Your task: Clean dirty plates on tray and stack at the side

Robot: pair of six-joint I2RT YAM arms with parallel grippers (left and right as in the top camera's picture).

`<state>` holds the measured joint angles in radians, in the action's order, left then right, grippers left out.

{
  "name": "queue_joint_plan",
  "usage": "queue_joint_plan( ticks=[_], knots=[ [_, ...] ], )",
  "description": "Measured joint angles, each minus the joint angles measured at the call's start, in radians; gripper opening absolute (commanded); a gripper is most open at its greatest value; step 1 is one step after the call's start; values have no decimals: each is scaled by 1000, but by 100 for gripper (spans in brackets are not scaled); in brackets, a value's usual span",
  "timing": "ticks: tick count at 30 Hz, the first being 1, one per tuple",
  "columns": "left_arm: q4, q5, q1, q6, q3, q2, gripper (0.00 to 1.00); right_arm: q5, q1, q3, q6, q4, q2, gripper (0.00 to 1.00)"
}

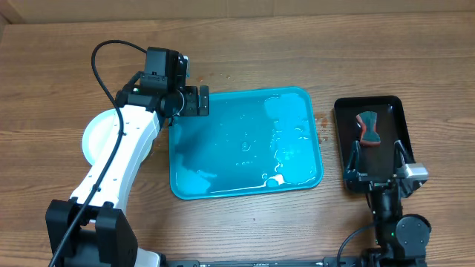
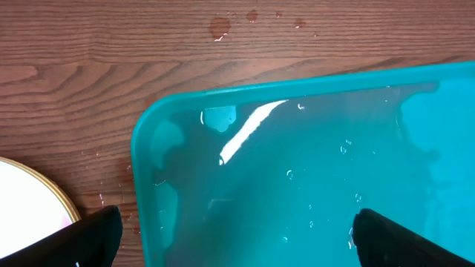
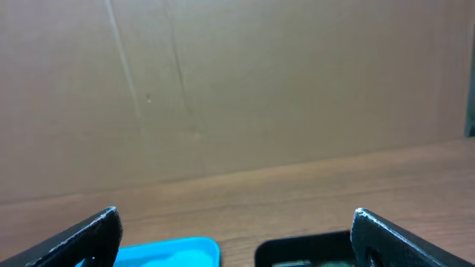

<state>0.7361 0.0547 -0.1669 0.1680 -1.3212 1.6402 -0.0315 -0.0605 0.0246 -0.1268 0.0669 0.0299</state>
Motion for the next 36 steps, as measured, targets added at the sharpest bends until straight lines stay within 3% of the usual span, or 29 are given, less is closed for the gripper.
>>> queue_joint_plan(
  ticks=[5,10,36],
  knots=[
    [0,0,0,0,0,0,100,-3,-1,-6,0,-16,-16,100],
    [0,0,0,0,0,0,100,2,-2,-6,0,-154,-18,100],
    [0,0,0,0,0,0,100,27,-2,-6,0,-157,-18,100]
  ],
)
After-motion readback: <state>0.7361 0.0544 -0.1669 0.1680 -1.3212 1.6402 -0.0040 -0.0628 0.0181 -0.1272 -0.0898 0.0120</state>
